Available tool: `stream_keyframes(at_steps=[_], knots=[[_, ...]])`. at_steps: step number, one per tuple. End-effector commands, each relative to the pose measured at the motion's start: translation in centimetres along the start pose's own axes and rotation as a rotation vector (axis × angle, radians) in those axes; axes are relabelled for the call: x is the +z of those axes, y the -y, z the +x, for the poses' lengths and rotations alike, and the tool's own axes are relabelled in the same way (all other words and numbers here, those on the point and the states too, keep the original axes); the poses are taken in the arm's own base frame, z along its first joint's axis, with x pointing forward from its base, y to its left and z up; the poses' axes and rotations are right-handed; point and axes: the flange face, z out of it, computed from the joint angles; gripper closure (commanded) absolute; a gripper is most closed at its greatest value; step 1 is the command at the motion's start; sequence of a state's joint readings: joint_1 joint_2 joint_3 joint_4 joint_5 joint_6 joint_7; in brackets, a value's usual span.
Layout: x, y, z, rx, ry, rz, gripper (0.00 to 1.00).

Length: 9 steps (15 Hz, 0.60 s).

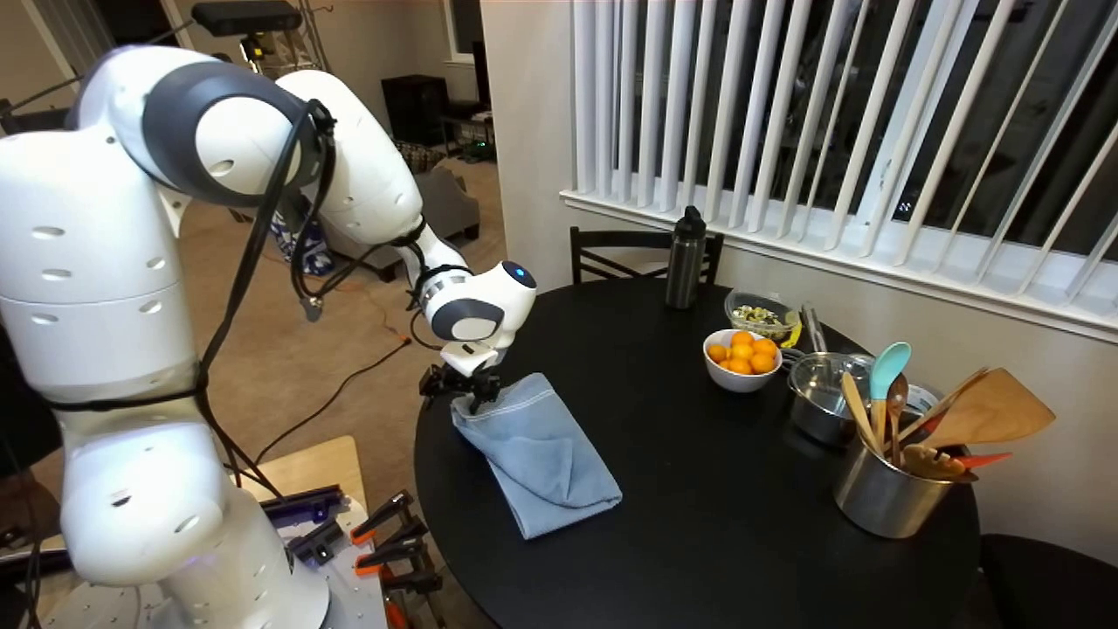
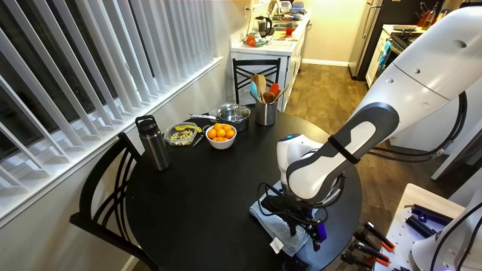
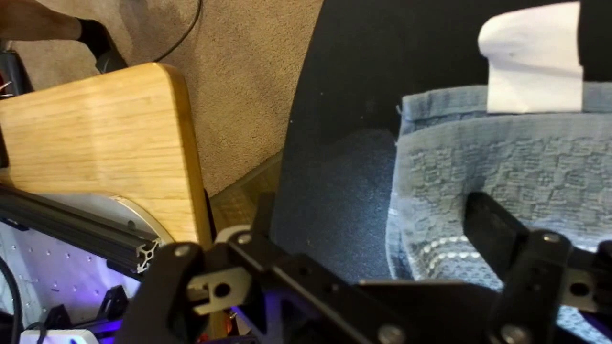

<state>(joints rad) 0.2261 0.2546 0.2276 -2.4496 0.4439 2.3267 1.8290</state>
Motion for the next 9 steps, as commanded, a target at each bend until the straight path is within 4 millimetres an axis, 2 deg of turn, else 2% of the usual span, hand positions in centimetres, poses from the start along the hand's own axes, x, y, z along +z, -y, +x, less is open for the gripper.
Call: stream_keyframes(at_steps=[1, 6, 9], knots=[[-0.4, -0.8, 0.5, -0.024, 0.021, -0.008, 0.00], [-1.3, -0.4, 1.1, -0.021, -0.054, 0.141, 0.00], [-1.4, 0.7, 2.8, -0.105, -0.163, 0.199, 0.00]])
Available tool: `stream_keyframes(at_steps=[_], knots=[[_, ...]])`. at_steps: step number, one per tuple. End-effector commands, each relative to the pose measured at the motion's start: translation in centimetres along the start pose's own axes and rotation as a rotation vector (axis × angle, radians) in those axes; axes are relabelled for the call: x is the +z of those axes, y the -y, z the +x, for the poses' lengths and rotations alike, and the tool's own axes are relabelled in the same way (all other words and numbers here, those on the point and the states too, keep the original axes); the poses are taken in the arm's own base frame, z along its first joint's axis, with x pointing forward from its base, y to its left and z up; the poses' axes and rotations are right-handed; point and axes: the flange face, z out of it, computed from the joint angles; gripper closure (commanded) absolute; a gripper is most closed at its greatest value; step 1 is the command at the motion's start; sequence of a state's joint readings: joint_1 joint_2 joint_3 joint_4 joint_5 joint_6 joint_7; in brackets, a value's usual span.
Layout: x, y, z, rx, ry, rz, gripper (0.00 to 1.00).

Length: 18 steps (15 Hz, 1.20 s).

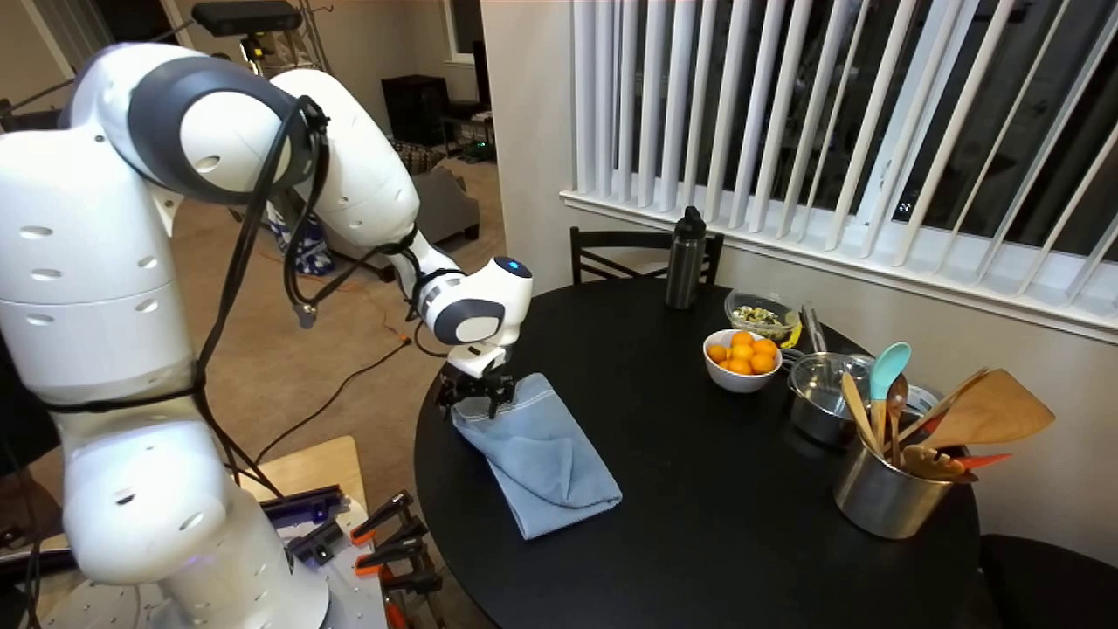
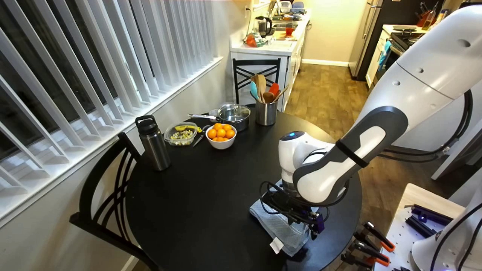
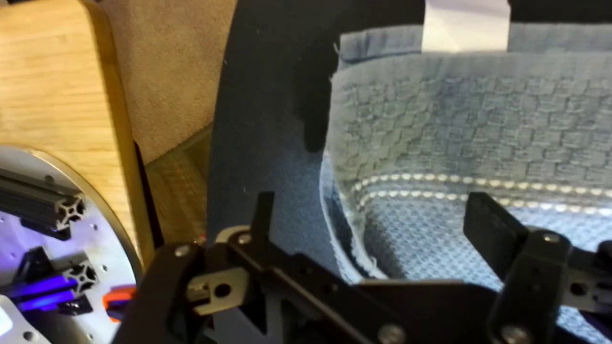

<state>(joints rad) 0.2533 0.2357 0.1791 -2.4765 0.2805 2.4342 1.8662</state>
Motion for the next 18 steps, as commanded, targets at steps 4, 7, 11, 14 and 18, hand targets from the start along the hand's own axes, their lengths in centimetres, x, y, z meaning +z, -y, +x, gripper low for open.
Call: stream_keyframes(at_steps=[4, 7, 11, 14, 18], knots=[[-1.1, 0.1, 4.0, -0.086, -0.093, 0.168, 0.00], [-2.1, 0.0, 5.8, -0.023, -0.061, 0.271, 0.00], [-3.0, -0.5, 8.4, 0.072, -0.015, 0.360, 0.00], [-3.3, -0.6, 9.7, 0.175, 0.038, 0.425, 0.00], [-3.5, -0.9, 10.8, 0.261, 0.067, 0.488, 0.00]])
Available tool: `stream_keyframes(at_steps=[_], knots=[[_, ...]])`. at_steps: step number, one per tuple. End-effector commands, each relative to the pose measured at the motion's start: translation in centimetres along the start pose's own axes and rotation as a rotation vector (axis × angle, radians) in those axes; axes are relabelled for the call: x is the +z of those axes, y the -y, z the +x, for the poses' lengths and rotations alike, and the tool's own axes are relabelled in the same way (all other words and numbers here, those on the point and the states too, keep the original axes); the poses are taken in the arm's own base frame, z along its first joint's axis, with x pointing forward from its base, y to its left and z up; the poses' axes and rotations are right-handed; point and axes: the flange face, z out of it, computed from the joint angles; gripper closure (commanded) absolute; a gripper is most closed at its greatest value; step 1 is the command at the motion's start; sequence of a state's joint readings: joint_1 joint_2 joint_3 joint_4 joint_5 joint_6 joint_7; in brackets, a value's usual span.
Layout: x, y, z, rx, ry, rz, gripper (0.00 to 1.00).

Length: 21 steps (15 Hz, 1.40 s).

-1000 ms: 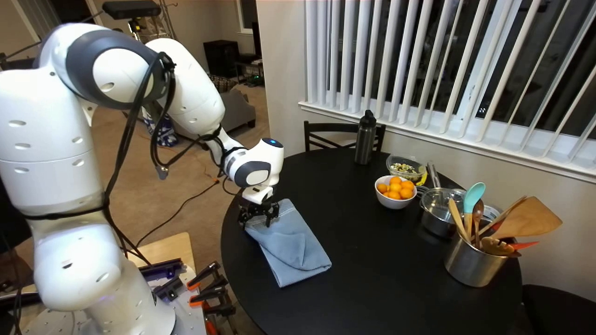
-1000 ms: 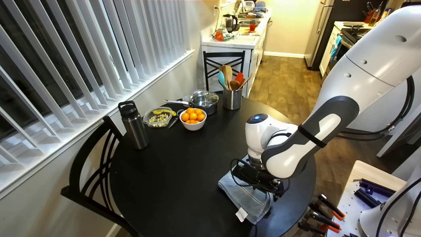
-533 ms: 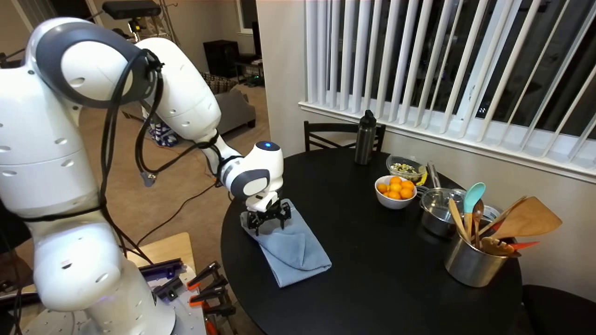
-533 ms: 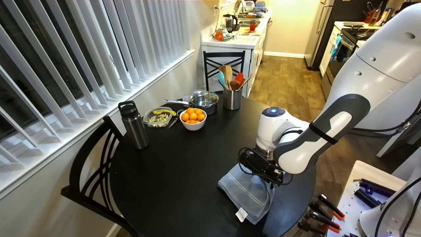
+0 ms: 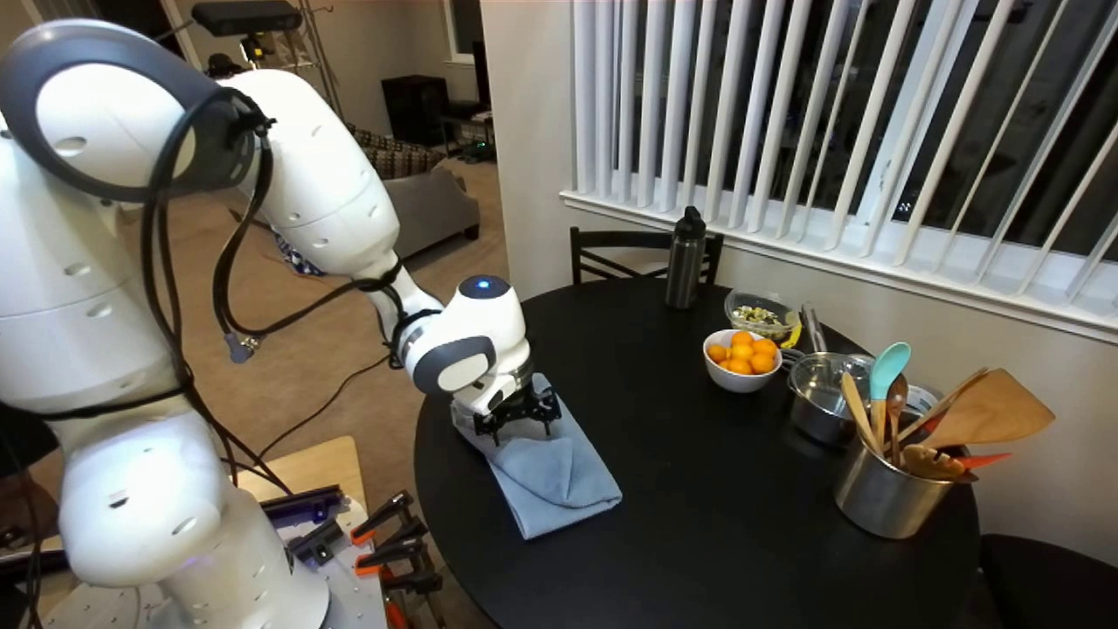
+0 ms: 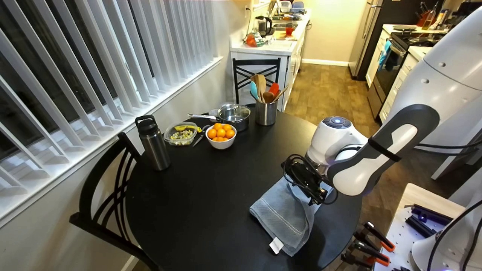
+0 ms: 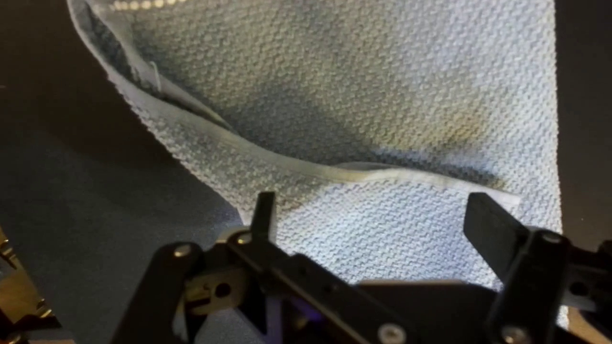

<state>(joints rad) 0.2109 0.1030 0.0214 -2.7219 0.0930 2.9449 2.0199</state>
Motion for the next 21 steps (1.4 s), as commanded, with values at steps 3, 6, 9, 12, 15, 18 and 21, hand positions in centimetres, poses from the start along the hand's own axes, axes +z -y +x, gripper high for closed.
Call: stream_keyframes(at_steps=[3, 6, 9, 12, 15, 18, 21], knots=[[-0.7, -0.8, 2.0, 0.123, 0.007, 0.059, 0.00], [-0.7, -0.7, 2.7, 0.143, -0.018, 0.052, 0.00], [-0.8, -0.8, 2.9, 0.131, -0.035, 0.042, 0.00], [-1.1, -1.6, 2.4, 0.091, -0.034, 0.015, 0.00], [-1.7, -1.9, 1.5, 0.061, -0.065, -0.032, 0.00], [-2.3, -3.3, 0.8, -0.001, -0.078, -0.115, 0.00], [-2.9, -3.9, 0.7, -0.026, -0.120, -0.149, 0.00]])
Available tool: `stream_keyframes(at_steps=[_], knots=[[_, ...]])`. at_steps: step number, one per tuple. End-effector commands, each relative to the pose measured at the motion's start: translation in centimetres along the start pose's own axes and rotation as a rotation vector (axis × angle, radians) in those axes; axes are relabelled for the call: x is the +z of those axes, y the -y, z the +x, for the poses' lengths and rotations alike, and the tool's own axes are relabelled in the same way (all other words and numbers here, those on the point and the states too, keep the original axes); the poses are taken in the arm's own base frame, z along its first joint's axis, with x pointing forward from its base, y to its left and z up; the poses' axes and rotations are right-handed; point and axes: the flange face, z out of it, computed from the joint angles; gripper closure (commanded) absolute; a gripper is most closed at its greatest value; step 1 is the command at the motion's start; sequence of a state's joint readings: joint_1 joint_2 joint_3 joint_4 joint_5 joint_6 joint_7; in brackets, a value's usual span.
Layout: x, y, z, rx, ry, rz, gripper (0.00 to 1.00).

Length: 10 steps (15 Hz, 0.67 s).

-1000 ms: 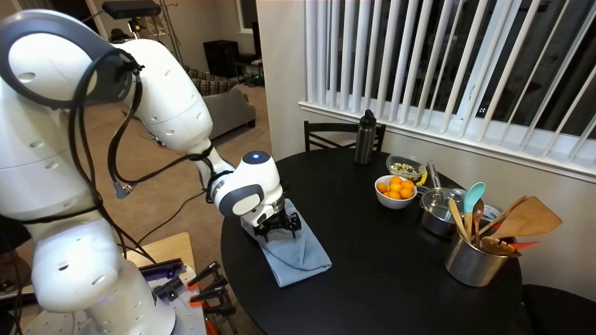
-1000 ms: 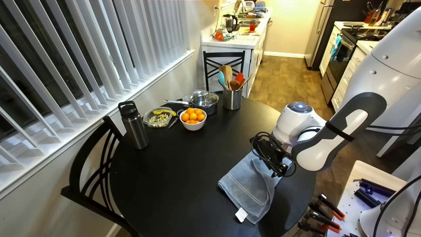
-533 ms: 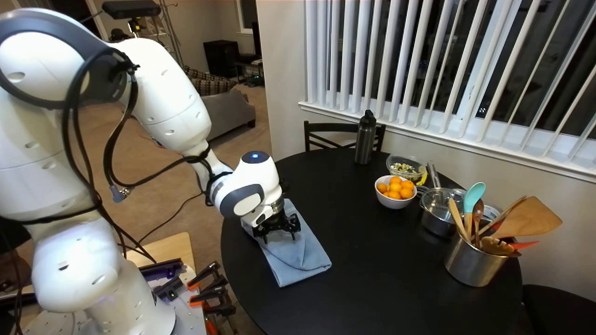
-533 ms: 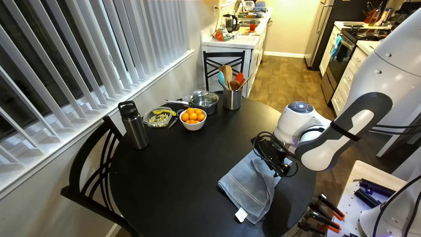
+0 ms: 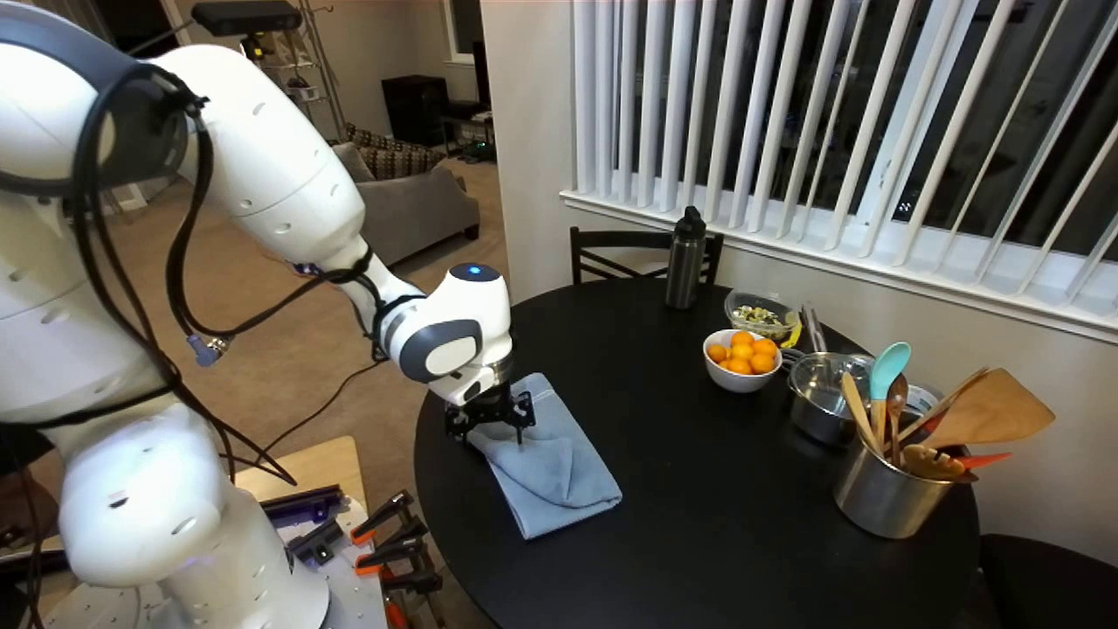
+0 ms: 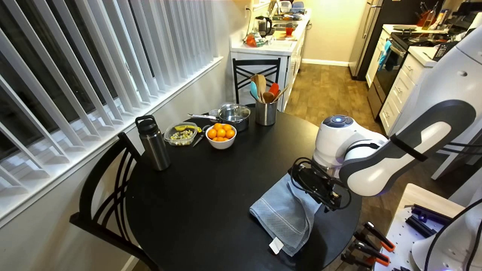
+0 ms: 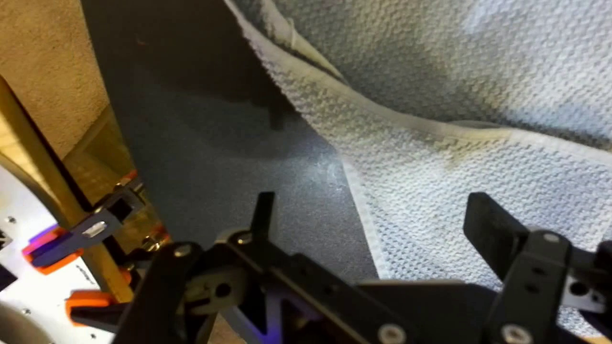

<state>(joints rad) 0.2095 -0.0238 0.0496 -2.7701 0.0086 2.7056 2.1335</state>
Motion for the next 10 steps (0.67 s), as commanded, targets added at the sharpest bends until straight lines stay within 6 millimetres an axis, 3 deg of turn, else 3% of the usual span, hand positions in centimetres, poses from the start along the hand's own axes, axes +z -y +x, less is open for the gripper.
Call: stream_keyframes(at_steps=[1, 6, 10], knots=[[-1.3, -0.9, 0.8, -0.031, -0.031, -0.019, 0.00], [-2.3, -0.4, 0.0, -0.070, 0.034, 0.031, 0.00], [-1.9, -0.2, -0.4, -0.053, 0.013, 0.012, 0.00]])
